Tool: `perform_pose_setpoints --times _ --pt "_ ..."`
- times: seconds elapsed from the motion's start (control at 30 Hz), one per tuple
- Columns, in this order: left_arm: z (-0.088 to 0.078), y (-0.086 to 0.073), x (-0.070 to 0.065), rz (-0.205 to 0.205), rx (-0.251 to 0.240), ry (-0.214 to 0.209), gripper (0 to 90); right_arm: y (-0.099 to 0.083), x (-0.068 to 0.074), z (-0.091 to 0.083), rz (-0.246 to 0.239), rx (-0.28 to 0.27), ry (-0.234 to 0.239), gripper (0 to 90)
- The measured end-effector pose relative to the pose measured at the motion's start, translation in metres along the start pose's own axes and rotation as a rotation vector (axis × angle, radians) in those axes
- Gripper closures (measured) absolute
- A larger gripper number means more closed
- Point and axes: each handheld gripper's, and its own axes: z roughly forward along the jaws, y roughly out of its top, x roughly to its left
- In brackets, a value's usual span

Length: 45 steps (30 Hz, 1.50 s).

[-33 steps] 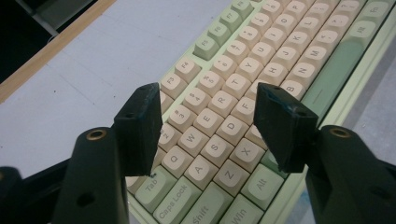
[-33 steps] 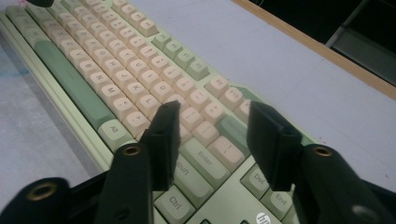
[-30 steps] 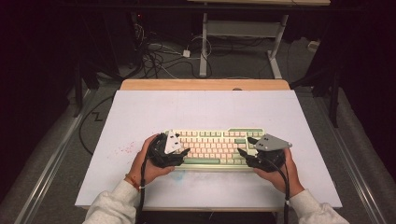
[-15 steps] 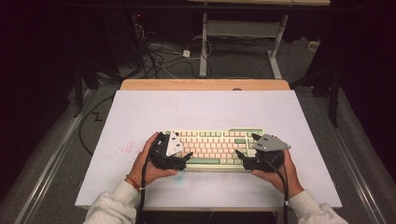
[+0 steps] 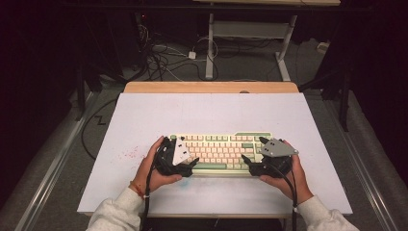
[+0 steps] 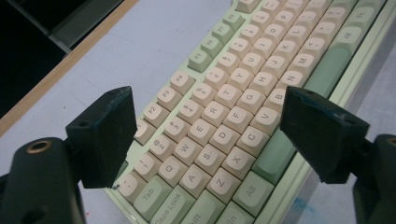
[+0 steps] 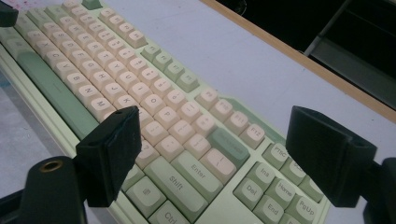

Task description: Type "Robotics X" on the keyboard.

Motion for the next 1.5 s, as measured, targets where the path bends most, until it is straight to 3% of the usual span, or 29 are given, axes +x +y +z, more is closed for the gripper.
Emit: perform_pose_setpoints --times 0.2,0.77,1.5 --pt "-0.003 -0.002 0.002 -0.001 -0.01 0.006 17.4 0.002 0.001 -0.001 -0.013 -0.002 -0.003 18.8" --pt "-0.012 0.0 -0.007 0.054 -0.028 0.011 17.4 -0.003 0.001 -0.025 -0.036 -0.003 -0.038 19.6" --pt "-0.031 -0.015 -0.008 0.072 -0.035 0.029 17.4 -0.009 0.001 -0.044 -0.068 0.003 -0.055 19.7"
